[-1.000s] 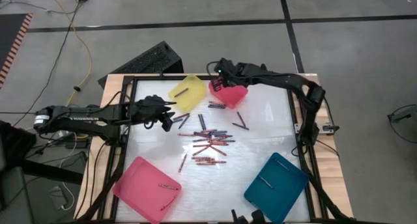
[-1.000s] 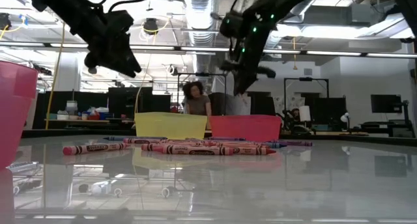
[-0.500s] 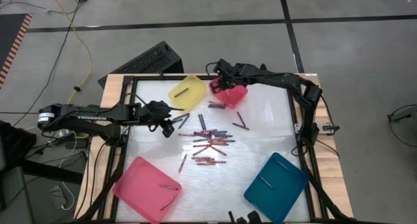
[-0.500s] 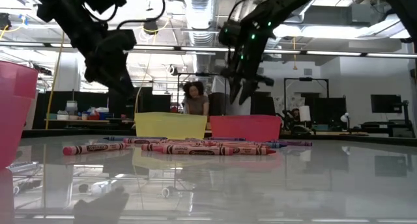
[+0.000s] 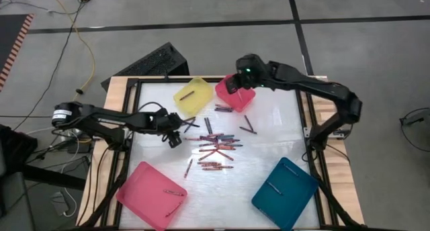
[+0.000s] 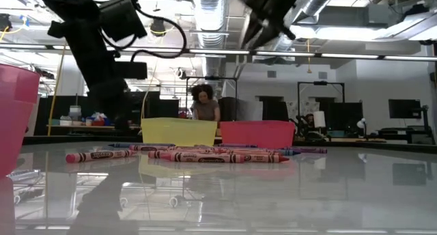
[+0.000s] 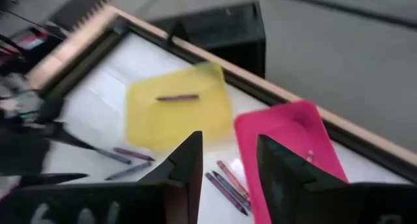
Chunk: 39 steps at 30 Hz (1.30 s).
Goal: Sort crayons
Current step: Put the blue crayon into the blue bin
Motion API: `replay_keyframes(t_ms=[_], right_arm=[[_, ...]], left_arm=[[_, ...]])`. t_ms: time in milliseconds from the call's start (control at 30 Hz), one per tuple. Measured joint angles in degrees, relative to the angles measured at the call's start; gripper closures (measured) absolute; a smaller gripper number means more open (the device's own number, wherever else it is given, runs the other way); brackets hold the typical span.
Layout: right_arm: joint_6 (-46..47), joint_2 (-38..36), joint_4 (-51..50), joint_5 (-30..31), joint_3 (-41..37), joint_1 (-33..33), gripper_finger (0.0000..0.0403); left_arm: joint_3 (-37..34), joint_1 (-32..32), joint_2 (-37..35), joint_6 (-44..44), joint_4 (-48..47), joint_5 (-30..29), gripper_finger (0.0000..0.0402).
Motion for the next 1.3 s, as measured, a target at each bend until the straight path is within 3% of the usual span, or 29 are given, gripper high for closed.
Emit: replay_keyframes(t_ms=[333,700,833,1133,1300], right_arm=[[-0.34,-7.01,-0.55,3.95,0.02,7.48,0.0268],[0.31,-7.69,-1.27,6.05,0.02,14.24,0.0269],[0.80,-7.69,-1.24,6.74,0.02,15.45,0.0269],[2.69,-7.69,0.62,6.78,0.02,18.99,0.0269],[2.84,-7.69,2.06,6.74,0.02,21.12,0.0269]], left_arm=[[-0.10,1.31,6.72,-0.18,0.61,0.11,0.0190],[-5.22,4.18,5.16,-4.62,4.71,8.15,0.0199],[-5.27,4.10,5.06,-6.20,4.40,8.71,0.0241],[-5.25,4.04,5.08,-9.29,3.41,8.56,0.0386],[-5.25,4.02,5.08,-11.33,3.28,8.64,0.0389]])
